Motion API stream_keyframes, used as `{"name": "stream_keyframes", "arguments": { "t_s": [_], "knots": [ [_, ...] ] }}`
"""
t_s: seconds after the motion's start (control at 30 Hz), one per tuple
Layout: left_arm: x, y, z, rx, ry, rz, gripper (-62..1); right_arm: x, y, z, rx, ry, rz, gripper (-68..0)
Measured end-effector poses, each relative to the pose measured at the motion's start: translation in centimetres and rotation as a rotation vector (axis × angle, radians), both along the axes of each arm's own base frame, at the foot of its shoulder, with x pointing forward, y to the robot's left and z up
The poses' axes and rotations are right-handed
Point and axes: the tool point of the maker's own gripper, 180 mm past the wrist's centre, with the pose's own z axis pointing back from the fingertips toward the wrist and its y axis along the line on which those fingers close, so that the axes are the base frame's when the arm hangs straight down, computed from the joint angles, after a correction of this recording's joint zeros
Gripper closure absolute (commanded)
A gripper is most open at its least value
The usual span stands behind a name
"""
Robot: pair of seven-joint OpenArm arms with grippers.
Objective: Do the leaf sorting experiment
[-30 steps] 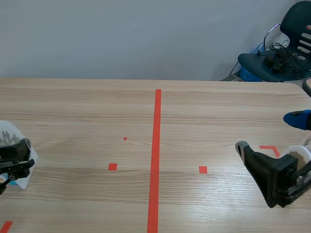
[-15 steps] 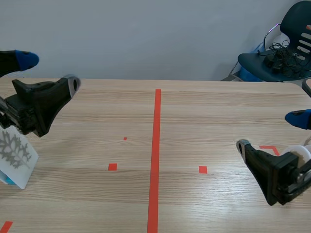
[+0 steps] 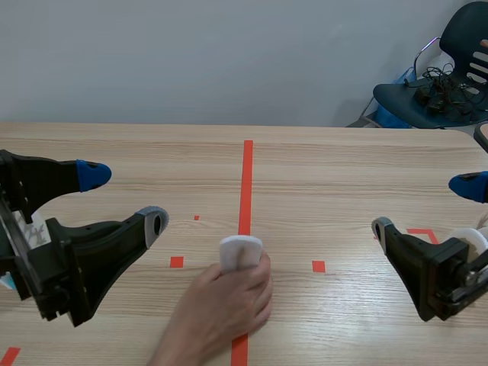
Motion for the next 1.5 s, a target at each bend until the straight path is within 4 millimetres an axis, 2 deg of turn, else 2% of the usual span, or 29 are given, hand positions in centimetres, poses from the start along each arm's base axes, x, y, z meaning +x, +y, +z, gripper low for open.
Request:
{"name": "stream_keyframes", "arguments": {
  "t_s": [0.53,0.6,0.77,0.87,0.97,1.1,1.27,1.33,1.5],
  "knots": [
    [0.2,-0.1,-0.3,0.025,-0.004,0.006,-62.3,0.1,0.3,-0.3,-0.037,-0.004,0.03,-67.9],
    [0.2,-0.1,-0.5,0.041,-0.009,0.004,-62.3,0.5,0.8,-0.9,-0.041,-0.001,0.052,-67.9],
    [0.3,0.0,-0.4,0.048,-0.025,0.005,-62.3,1.5,2.2,-4.7,-0.012,0.048,0.107,-67.9],
    [0.3,0.0,-0.4,0.048,-0.025,0.005,-62.3,2.2,3.6,-7.4,-0.034,0.063,0.15,-67.9],
    [0.3,0.0,-0.4,0.048,-0.025,0.005,-62.3,3.0,6.2,-9.6,-0.006,0.08,0.189,-67.9],
    [0.3,0.0,-0.4,0.048,-0.025,0.005,-62.3,4.0,10.5,-11.5,0.068,0.109,0.235,-67.9],
    [0.3,0.0,-0.4,0.048,-0.025,0.005,-62.3,4.5,14.2,-12.9,0.077,0.123,0.279,-67.9],
    [0.3,0.0,-0.4,0.048,-0.025,0.005,-62.3,4.6,15.3,-12.6,0.09,0.108,0.293,-61.5],
    [0.6,0.3,-0.4,0.052,-0.024,0.032,-62.3,4.2,16.7,-12.4,0.089,0.101,0.326,-28.8]
  ]
}}
